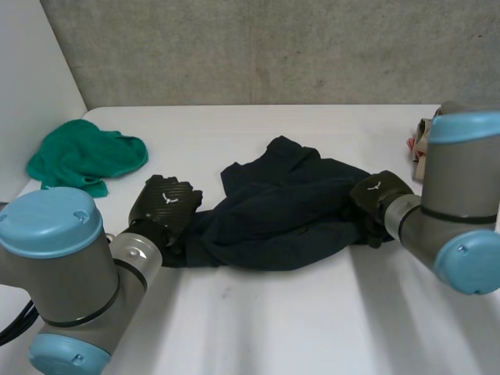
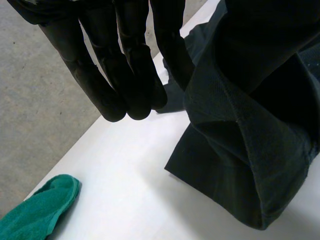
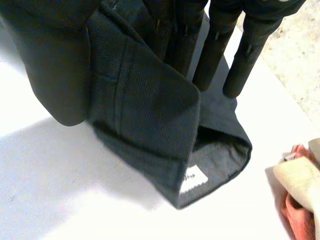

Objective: Fold the laundry.

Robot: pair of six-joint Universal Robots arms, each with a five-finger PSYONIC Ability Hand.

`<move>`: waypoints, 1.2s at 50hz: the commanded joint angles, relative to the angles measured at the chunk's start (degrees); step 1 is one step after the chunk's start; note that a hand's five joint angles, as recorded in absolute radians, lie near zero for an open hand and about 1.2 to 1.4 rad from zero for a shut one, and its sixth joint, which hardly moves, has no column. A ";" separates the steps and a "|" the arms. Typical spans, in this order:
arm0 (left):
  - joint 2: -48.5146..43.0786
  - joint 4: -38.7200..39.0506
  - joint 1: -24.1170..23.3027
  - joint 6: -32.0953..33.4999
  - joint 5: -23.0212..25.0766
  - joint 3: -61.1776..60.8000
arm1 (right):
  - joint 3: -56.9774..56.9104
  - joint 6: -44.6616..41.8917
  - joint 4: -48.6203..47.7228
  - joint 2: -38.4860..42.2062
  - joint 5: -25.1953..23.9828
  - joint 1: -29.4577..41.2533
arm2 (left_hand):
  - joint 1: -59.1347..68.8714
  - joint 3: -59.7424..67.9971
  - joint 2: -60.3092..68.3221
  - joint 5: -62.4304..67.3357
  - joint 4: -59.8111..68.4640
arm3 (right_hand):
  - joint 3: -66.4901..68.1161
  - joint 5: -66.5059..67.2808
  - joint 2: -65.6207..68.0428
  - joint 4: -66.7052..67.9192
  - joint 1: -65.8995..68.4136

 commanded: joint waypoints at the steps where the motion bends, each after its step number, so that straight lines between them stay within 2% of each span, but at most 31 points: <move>1: 0.00 -2.18 -0.88 0.21 -0.16 -0.13 | -6.72 -0.08 17.97 -8.01 -1.23 -2.28 | 11.81 10.93 10.37 12.24 10.12 | -2.01 -0.69 -2.25 -1.67 -2.03; 8: 0.17 -5.00 -0.96 0.47 -0.25 -0.04 | -17.46 -0.25 29.60 -6.63 -7.55 -1.32 | 11.98 11.09 10.53 12.41 10.28 | 1.00 2.32 0.76 1.35 0.99; 12: 0.35 -6.14 -0.70 0.48 -0.51 -0.13 | -23.17 -1.74 34.43 0.39 -11.59 0.53 | 12.32 11.43 10.87 12.75 10.62 | 10.57 11.89 10.33 10.92 10.56; 17: 0.88 -6.23 -0.44 0.21 -0.42 0.04 | -25.91 -4.73 36.12 8.65 -11.70 1.93 | 12.15 11.26 10.70 12.58 10.45 | 14.46 15.78 14.23 14.81 14.45; 22: 1.58 -6.14 -0.17 0.12 -0.34 0.22 | -25.47 -3.77 27.61 12.71 -10.55 2.38 | 11.65 10.76 10.20 12.08 9.95 | 7.08 8.40 6.85 7.43 7.07; 25: 1.84 -5.88 0.35 0.12 -0.16 0.48 | -22.76 -2.19 16.91 13.86 -9.59 2.46 | 10.47 9.59 9.03 10.90 8.78 | -4.68 -3.35 -4.91 -4.33 -4.69; 27: 1.76 -5.35 0.88 0.12 0.10 0.75 | -20.65 -1.05 8.03 14.12 -9.06 2.73 | 6.78 5.89 5.33 7.21 5.08 | -5.88 -4.56 -6.12 -5.54 -5.90; 33: 0.88 -5.35 1.14 0.47 1.33 1.80 | -17.91 1.85 -5.44 14.12 -8.79 4.22 | -6.66 -7.55 -8.11 -6.23 -8.36 | -6.55 -5.23 -6.79 -6.20 -6.56; 35: 0.44 -5.44 1.23 0.47 1.68 1.98 | -17.82 2.03 -7.38 14.12 -8.62 4.57 | -14.05 -14.94 -15.50 -13.63 -15.75 | -7.40 -6.07 -7.63 -7.05 -7.41; 36: 0.18 -5.96 1.32 0.47 1.95 2.15 | -17.65 1.95 -8.61 13.95 -8.18 4.75 | -23.25 -24.14 -24.70 -22.82 -24.95 | -7.40 -6.08 -7.64 -7.05 -7.41; 41: 0.87 -8.95 2.81 0.39 2.39 2.24 | -18.35 1.95 -9.41 14.56 -8.44 4.75 | -34.92 -35.81 -36.37 -34.49 -36.62 | -7.40 -6.08 -7.64 -7.05 -7.41; 42: 1.75 -9.91 3.68 0.21 2.82 2.50 | -18.78 1.68 -9.41 14.91 -8.79 4.84 | -42.78 -43.66 -44.22 -42.35 -44.47 | -7.23 -5.91 -7.47 -6.88 -7.24; 46: 4.30 -12.11 5.36 -0.23 4.23 4.43 | -19.23 -0.24 -9.15 15.44 -9.76 5.10 | -54.43 -55.32 -55.88 -54.01 -56.13 | -5.89 -4.57 -6.13 -5.54 -5.91; 52: 4.92 -16.51 7.56 -1.98 5.29 8.65 | -19.32 -3.06 -7.22 12.63 -10.11 5.28 | -54.97 -55.85 -56.41 -54.54 -56.67 | -4.54 -3.22 -4.78 -4.19 -4.55; 60: 1.85 -24.51 8.53 -9.89 5.29 15.77 | -23.00 -3.06 1.39 9.38 -14.06 4.58 | -55.97 -56.86 -57.42 -55.55 -57.67 | -4.54 -3.22 -4.78 -4.19 -4.55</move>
